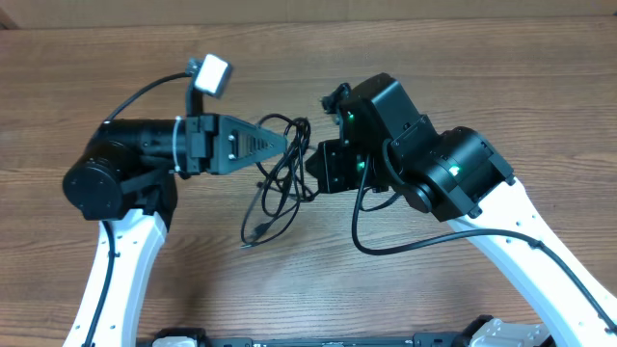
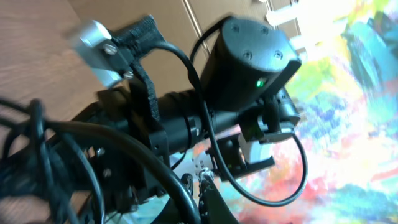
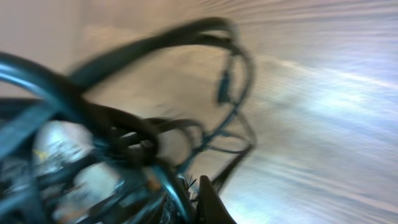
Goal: Untangle cables
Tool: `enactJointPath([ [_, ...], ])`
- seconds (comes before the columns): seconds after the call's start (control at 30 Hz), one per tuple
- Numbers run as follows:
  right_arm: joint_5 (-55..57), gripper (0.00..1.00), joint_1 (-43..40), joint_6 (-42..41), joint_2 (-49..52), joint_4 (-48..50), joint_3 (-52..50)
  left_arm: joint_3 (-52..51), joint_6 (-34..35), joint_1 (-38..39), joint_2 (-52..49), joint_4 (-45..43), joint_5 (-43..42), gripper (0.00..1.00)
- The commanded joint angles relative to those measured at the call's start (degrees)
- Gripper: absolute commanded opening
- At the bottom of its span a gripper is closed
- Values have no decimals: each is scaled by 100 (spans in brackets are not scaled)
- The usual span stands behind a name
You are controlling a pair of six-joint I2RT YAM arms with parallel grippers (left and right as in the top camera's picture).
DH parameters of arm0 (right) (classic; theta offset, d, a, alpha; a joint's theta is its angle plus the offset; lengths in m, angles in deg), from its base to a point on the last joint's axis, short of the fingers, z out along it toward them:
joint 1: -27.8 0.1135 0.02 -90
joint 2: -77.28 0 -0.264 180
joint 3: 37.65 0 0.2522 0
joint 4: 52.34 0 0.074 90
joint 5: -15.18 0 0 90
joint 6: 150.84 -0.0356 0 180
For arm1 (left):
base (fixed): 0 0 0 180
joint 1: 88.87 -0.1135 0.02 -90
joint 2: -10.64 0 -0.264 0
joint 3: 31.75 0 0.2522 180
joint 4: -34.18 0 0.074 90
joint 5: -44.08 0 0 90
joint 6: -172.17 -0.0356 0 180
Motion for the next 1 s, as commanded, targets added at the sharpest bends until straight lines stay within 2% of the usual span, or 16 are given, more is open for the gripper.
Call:
enactJointPath([
  [0.0, 1652, 4, -55, -9, 2, -249, 101, 243, 81, -280, 59, -57, -103, 4],
  [0.3, 3517, 4, -304, -11, -4, -837, 101, 243, 81, -505, 61, -57, -103, 4],
  [0.63, 3615, 4, -1923, -7, -4, -1272, 101, 413, 81, -758, 81, -57, -103, 4],
  [0.77, 3182, 4, -2540, 42, -17, -1316, 101, 492, 81, -898, 127, -57, -103, 4],
  [0.97, 1412, 4, -2516, 1464, -87, -929, 101, 492, 79, -920, 127, -55, -105, 5],
])
